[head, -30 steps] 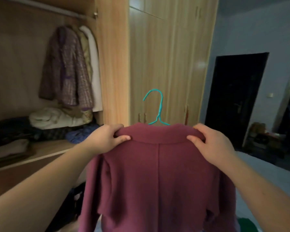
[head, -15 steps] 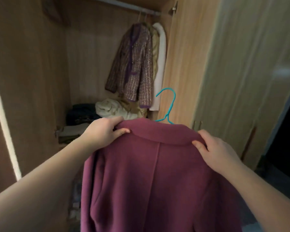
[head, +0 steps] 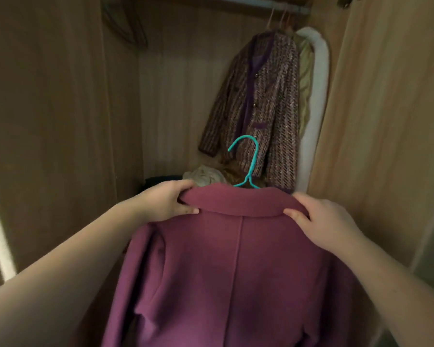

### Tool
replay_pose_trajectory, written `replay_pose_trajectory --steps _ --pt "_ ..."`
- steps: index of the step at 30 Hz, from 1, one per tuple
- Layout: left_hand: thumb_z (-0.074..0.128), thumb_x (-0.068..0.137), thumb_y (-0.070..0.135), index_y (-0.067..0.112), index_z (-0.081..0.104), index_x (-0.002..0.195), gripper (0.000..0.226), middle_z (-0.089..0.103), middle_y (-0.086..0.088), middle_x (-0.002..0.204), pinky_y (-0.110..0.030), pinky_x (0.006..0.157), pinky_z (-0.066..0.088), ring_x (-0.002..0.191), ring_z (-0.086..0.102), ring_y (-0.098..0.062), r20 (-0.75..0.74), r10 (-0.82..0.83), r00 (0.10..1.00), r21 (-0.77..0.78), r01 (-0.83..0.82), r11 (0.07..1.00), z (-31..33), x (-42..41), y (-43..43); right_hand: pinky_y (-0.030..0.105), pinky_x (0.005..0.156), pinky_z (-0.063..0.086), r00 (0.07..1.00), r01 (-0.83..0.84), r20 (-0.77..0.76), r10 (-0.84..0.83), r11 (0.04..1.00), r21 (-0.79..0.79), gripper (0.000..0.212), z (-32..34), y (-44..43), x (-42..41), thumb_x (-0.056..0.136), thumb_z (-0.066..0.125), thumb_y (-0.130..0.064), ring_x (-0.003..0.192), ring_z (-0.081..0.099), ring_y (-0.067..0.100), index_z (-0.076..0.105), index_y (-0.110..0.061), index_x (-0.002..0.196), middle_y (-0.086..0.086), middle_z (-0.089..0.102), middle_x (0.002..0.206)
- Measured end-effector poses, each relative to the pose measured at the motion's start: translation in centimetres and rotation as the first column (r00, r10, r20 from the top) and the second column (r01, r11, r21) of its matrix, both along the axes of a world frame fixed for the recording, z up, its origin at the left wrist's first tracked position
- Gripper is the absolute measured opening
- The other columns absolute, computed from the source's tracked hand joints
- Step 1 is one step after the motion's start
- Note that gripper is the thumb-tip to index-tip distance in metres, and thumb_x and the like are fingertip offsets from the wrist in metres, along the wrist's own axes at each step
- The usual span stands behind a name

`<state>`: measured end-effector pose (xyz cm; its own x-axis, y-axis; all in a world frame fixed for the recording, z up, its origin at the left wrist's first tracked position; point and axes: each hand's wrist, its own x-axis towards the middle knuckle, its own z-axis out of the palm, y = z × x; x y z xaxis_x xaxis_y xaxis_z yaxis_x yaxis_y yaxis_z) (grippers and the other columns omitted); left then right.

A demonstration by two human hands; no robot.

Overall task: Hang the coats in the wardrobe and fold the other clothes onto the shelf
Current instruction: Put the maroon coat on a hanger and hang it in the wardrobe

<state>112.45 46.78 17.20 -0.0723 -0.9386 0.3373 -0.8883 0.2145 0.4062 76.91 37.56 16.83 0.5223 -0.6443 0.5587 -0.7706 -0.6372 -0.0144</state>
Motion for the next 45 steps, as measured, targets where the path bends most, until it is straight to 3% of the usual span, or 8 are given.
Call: replay_pose_trajectory --steps 4,10,14,20,26,35,39,45 --pt "0.076 0.081 0.046 0.044 0.051 0.104 0.034 0.059 0.031 0.090 -0.012 0.072 0.041 0.085 0.057 0.014 0.015 0.097 0.995 -0.108 -0.095 0.990 0.2 2.3 -4.7 0.036 0.060 0.048 1.000 -0.009 0.007 0.010 0.996 -0.093 0.034 1.3 -5.5 3.3 0.093 0.038 -0.060 0.076 0.067 0.027 0.050 -0.031 0.108 -0.003 0.067 0.079" --pt "0.061 0.085 0.036 0.037 0.032 0.141 0.064 0.048 0.004 0.135 -0.043 0.102 0.044 0.124 0.049 -0.022 0.191 0.268 0.944 -0.342 -0.192 0.920 0.6 4.5 -13.3 0.027 0.044 0.033 0.993 0.072 0.119 -0.026 0.913 -0.401 0.024 2.7 -14.1 9.3 0.087 0.063 -0.045 0.051 0.062 0.026 0.060 -0.022 0.093 -0.004 0.062 0.061" --pt "0.056 0.087 0.035 0.038 0.019 0.152 0.075 0.029 0.002 0.153 -0.044 0.112 0.035 0.141 0.031 -0.022 0.283 0.330 0.900 -0.504 -0.153 0.850 2.7 4.6 -19.3 0.029 0.041 0.038 0.984 0.089 0.179 0.000 0.867 -0.490 0.024 5.0 -21.5 11.9 0.084 0.067 -0.042 0.051 0.063 0.029 0.062 -0.020 0.093 0.000 0.063 0.063" --pt "0.037 0.094 0.055 0.045 0.001 0.155 0.071 -0.003 0.000 0.167 -0.046 0.123 0.008 0.153 -0.006 -0.020 0.426 0.416 0.803 -0.577 -0.112 0.809 6.3 5.0 -29.2 0.031 0.042 0.043 0.960 0.126 0.278 0.039 0.826 -0.549 0.026 10.5 -31.7 15.3 0.082 0.069 -0.044 0.050 0.064 0.029 0.065 -0.021 0.095 0.002 0.065 0.063" --pt "0.038 0.094 0.051 0.041 0.006 0.156 0.071 0.003 -0.005 0.167 -0.054 0.122 0.009 0.154 -0.002 -0.026 0.336 0.592 0.733 -0.731 -0.193 0.654 12.4 7.8 -37.6 0.031 0.051 0.041 0.955 0.169 0.297 0.008 0.807 -0.566 0.030 17.6 -37.9 18.7 0.091 0.051 -0.055 0.064 0.068 0.030 0.056 -0.027 0.100 0.000 0.067 0.071" --pt "0.028 0.096 0.052 0.042 0.007 0.156 0.064 0.010 0.001 0.166 -0.054 0.121 0.013 0.153 0.003 -0.021 0.241 0.505 0.829 -0.788 -0.137 0.600 19.1 10.9 -48.8 0.042 0.066 0.051 0.922 0.305 0.382 -0.059 0.718 -0.626 0.035 30.2 -45.1 19.5 0.094 0.041 -0.056 0.081 0.066 0.039 0.050 -0.023 0.103 0.014 0.069 0.088" --pt "0.022 0.095 0.054 0.042 0.005 0.155 0.064 0.009 0.001 0.166 -0.053 0.121 0.012 0.153 0.002 -0.020 0.188 0.445 0.875 -0.815 -0.113 0.568 23.9 11.3 -53.5 0.041 0.064 0.049 0.911 0.388 0.388 -0.138 0.607 -0.694 0.039 34.6 -46.3 19.8 0.095 0.041 -0.055 0.081 0.066 0.037 0.052 -0.020 0.109 0.013 0.069 0.089" --pt "0.021 0.096 0.055 0.044 -0.002 0.154 0.063 0.001 0.004 0.167 -0.051 0.123 0.005 0.153 -0.004 -0.018 0.134 0.313 0.940 -0.801 -0.083 0.593 29.8 11.3 -60.0 0.037 0.063 0.038 0.871 0.491 0.371 -0.321 0.556 -0.671 0.036 41.1 -47.7 21.4 0.098 0.037 -0.055 0.088 0.066 0.038 0.048 -0.023 0.111 0.010 0.069 0.101"
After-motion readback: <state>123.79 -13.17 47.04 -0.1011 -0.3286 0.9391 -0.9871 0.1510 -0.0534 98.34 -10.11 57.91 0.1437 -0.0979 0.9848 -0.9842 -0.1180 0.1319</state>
